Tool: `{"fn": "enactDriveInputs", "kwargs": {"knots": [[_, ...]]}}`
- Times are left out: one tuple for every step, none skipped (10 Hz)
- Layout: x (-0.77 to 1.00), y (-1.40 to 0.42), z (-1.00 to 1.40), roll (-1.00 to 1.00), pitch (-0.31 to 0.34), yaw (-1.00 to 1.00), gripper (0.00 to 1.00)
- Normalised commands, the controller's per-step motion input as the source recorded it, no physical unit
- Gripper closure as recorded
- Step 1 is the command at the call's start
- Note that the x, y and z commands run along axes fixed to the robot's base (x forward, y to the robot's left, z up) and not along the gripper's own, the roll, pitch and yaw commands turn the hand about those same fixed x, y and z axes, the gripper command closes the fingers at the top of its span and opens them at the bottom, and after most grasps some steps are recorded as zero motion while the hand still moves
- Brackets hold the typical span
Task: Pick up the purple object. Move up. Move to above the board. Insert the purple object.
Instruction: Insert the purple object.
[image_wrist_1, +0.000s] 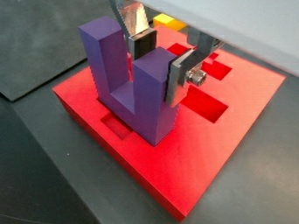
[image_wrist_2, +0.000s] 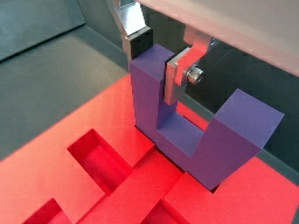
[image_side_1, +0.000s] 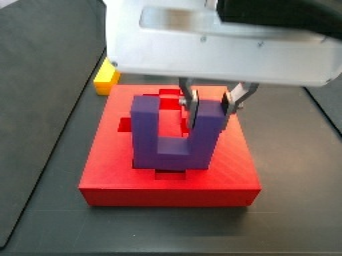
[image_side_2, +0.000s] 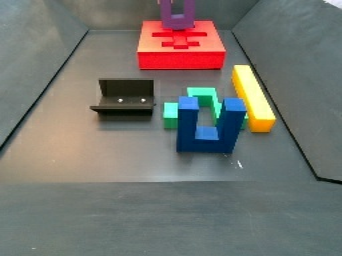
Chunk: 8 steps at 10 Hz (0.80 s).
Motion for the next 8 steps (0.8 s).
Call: {"fn": "enactDriveInputs", "kwargs": {"knots": [[0.0,0.0,-0.29,0.01,0.0,0.0,1.0],[0.0,-0.01,-0.33,0.0,0.0,0.0,1.0],[0.0,-0.02,-0.38,0.0,0.0,0.0,1.0],[0.0,-0.04,-0.43,0.0,0.0,0.0,1.0],[0.0,-0.03,-0.48,0.0,-0.004,0.0,1.0],[0.01,0.0,-0.34,0.0,0.0,0.0,1.0],[0.0,0.0,0.0,0.01,0.0,0.0,1.0],[0.0,0.01,0.0,0.04,0.0,0.0,1.0]]}}
